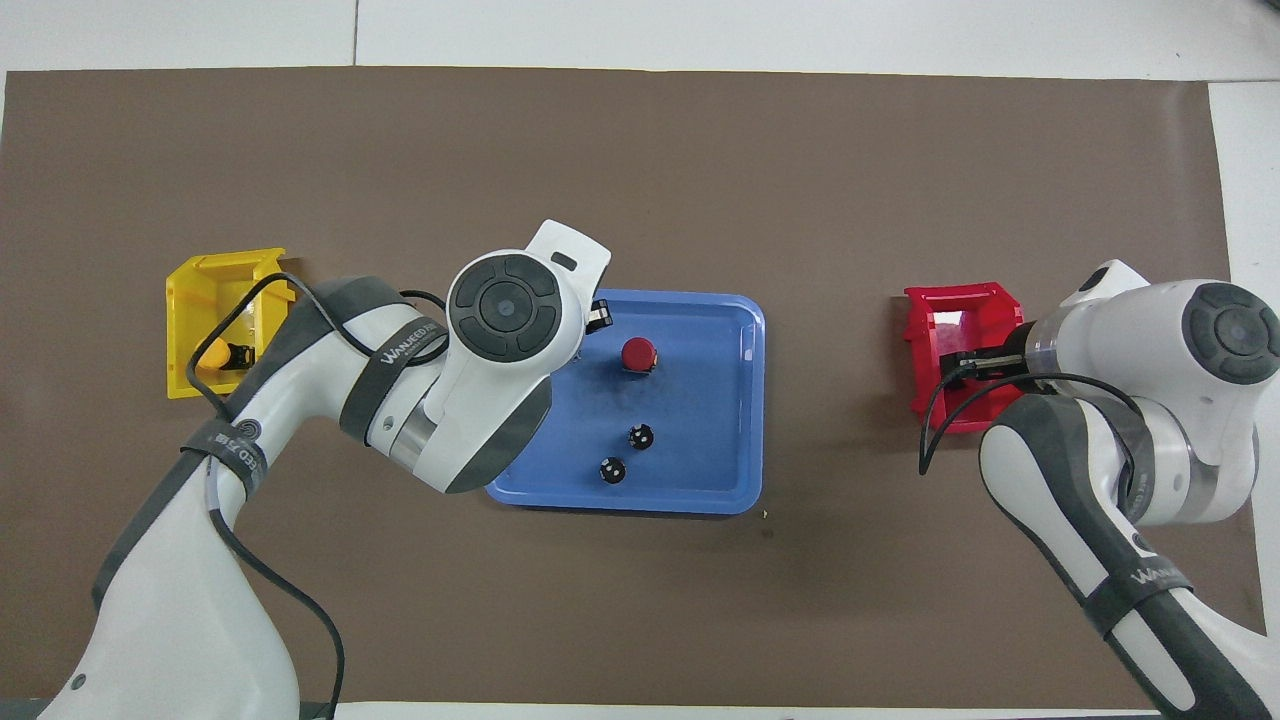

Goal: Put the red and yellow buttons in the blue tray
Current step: 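Release the yellow button in the tray while the right gripper grasps red button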

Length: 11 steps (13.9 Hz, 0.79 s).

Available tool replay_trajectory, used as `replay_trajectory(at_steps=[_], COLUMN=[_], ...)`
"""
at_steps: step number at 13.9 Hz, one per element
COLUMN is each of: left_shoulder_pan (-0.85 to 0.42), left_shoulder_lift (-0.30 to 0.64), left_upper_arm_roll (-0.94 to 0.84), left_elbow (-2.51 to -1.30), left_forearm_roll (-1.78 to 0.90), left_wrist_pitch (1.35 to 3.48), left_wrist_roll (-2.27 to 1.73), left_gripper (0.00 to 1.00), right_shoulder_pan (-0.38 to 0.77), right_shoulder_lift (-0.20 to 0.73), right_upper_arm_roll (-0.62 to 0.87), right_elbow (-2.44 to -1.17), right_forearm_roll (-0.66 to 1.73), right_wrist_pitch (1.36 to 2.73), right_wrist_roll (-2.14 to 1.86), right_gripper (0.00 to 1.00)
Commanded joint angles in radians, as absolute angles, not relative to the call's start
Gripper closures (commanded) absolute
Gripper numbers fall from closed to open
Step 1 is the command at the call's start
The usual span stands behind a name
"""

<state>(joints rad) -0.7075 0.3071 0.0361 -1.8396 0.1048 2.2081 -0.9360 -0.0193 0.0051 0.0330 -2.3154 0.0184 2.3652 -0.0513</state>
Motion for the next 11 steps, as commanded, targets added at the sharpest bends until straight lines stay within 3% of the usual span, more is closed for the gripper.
replay_trajectory(at_steps=[1, 2, 3, 5, 6, 7, 9, 11], left_shoulder_pan=[-0.742, -0.75, -0.755, -0.752, -0.75, -0.752, -0.733, -0.659], left_shoulder_lift=[0.318, 0.319, 0.319, 0.319, 0.319, 0.318, 0.284, 0.218], left_upper_arm_roll=[0.052, 0.052, 0.054, 0.054, 0.054, 0.055, 0.06, 0.061], left_elbow=[-1.853, -1.853, -1.855, -1.855, -1.855, -1.85, -1.835, -1.833], left_forearm_roll=[0.114, 0.114, 0.114, 0.114, 0.114, 0.114, 0.115, 0.115], left_wrist_pitch=[2.232, 2.23, 2.23, 2.23, 2.223, 2.211, 2.137, 2.033], left_wrist_roll=[-0.962, -0.971, -0.974, -0.974, -0.973, -0.971, -0.941, -0.8], left_gripper=[0.98, 0.98, 0.92, 0.42, 0.23, 0.12, 0.0, 0.0], right_shoulder_pan=[-0.029, -0.031, -0.037, -0.038, -0.037, -0.031, -0.025, 0.009], right_shoulder_lift=[-0.017, -0.017, -0.017, -0.008, 0.004, 0.024, 0.063, 0.101], right_upper_arm_roll=[0.038, 0.038, 0.038, 0.038, 0.038, 0.038, 0.046, 0.055], right_elbow=[-2.347, -2.345, -2.339, -2.288, -2.226, -2.151, -1.997, -1.869], right_forearm_roll=[0.034, 0.034, 0.034, 0.034, 0.034, 0.034, 0.037, 0.04], right_wrist_pitch=[2.385, 2.379, 2.372, 2.305, 2.234, 2.155, 2.009, 1.903], right_wrist_roll=[-0.094, -0.11, -0.13, -0.133, -0.133, -0.129, -0.117, -0.065], right_gripper=[0.48, 0.56, 0.62, 0.63, 0.63, 0.63, 0.63, 0.63])
